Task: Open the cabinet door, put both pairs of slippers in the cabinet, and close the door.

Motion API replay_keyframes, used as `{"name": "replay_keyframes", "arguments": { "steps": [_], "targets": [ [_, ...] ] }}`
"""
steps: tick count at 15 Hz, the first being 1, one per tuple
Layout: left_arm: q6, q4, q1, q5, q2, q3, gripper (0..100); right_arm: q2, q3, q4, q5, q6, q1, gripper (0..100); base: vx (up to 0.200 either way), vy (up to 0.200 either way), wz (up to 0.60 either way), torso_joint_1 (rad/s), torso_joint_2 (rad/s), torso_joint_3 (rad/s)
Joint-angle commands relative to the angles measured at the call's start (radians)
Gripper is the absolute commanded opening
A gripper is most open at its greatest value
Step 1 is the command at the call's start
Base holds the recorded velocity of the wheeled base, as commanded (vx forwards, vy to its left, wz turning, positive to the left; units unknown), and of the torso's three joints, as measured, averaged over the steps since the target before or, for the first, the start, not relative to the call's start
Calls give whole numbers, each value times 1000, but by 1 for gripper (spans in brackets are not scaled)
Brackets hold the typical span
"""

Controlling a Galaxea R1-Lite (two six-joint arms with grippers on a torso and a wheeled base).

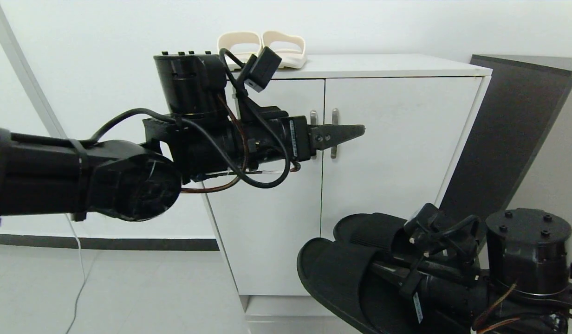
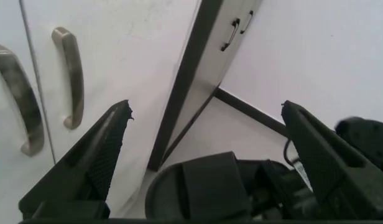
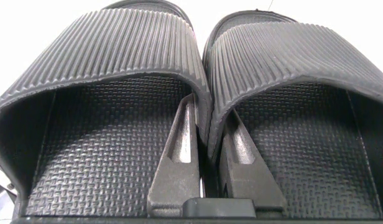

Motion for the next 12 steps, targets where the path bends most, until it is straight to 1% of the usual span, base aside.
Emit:
{"name": "replay_keyframes", "arguments": {
  "steps": [1,3,6,9,12],
  "targets": [
    [-11,2,4,3,63,-47,100,4,-1,0,-1,0,0,0,0,0,0,0,0,0],
    [-12,8,12,8,91,-79,100,4,-1,0,-1,0,0,0,0,0,0,0,0,0],
    [-15,50,29,12,128,-136,100,4,-1,0,-1,0,0,0,0,0,0,0,0,0],
    [-15,90,33,71,174,-212,100,4,-1,0,1,0,0,0,0,0,0,0,0,0],
    [-15,128,33,75,198,-266,100,4,-1,0,1,0,0,0,0,0,0,0,0,0]
  ]
}}
